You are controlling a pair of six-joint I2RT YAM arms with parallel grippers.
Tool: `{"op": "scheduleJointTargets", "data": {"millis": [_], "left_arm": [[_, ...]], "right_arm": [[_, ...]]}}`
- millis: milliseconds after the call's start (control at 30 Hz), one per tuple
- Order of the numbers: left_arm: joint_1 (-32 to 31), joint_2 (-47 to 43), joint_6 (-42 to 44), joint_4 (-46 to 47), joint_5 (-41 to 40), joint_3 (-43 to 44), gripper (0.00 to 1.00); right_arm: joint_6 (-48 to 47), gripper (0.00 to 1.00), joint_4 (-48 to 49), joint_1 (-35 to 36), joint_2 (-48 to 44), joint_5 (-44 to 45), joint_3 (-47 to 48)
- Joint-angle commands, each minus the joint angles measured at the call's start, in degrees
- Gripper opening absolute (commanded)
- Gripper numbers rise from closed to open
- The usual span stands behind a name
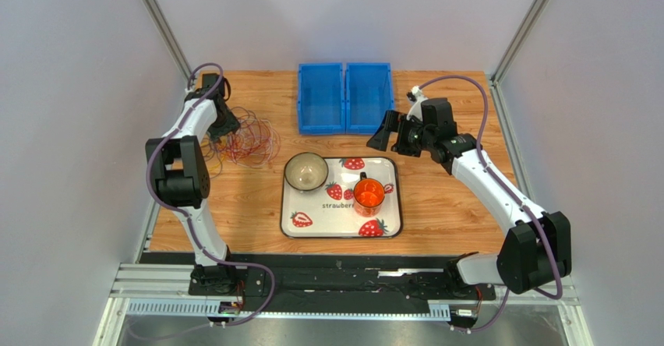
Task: Untangle the cables
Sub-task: Pick up the cable from the cable.
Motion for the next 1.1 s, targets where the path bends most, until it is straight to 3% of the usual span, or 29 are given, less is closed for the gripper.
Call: {"op": "scheduleJointTargets", "data": {"millis": [0, 167, 500, 1067], "left_arm": [[0.54, 1.03, -0.53, 2.93, 0.38, 2.25, 0.58], [1.07, 1.74, -0.53, 3.11, 0.28, 3.49, 0.56], [1.59, -7.75, -1.15, 6.7, 0.21, -2.05, 0.67], [2.03, 2.7, -2.73, 5.13, -0.33, 4.54, 0.59]], "right_arm": [[-0.9, 0.98, 1.8, 0.62, 0.24, -0.45, 0.11], [-1.08, 0.98, 1.89, 1.14, 0.94, -0.45, 0.29], [-1.08, 0.98, 2.06, 1.76, 2.26, -0.45, 0.82], [-1.43, 0.98, 2.15, 2.73, 3.58, -0.63, 1.08]]}}
